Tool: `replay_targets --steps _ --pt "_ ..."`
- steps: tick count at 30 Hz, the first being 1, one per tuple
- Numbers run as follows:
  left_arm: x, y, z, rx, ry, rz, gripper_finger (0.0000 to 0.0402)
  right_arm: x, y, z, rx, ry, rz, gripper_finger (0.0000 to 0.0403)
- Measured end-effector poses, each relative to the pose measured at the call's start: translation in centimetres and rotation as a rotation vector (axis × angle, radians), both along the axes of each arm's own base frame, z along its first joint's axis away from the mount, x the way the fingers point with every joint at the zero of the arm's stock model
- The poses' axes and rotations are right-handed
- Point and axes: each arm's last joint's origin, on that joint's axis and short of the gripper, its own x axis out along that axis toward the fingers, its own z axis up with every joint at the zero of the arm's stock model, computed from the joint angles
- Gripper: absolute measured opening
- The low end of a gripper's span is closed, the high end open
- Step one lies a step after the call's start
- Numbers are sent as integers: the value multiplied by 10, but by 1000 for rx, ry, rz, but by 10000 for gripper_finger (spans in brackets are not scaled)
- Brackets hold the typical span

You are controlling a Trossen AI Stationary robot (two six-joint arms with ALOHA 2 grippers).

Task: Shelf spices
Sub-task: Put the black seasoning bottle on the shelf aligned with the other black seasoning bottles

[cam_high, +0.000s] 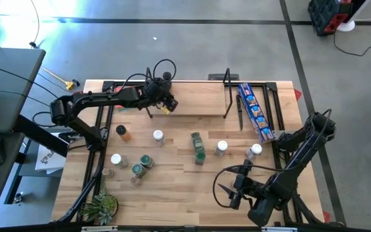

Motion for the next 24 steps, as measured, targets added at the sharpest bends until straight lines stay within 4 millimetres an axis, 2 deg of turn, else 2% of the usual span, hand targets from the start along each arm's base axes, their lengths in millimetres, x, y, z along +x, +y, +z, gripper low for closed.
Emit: replay_targets --steps 3,7,13,16,24 --pt "0 -1 3 5 13 -11 237 0 0 0 0 0 0 287" --pt "1 -9 24 22 19 -45 230 0 0 0 0 0 0 287" --pt "0 -38 51 28 60 -165 199 0 0 0 0 0 0 287" --pt "-1 -47 46 -28 102 -214 172 0 0 0 -4 -1 0 287" --pt "-1 -44 6 -35 214 -162 100 0 0 0 -4 -3 -1 287"
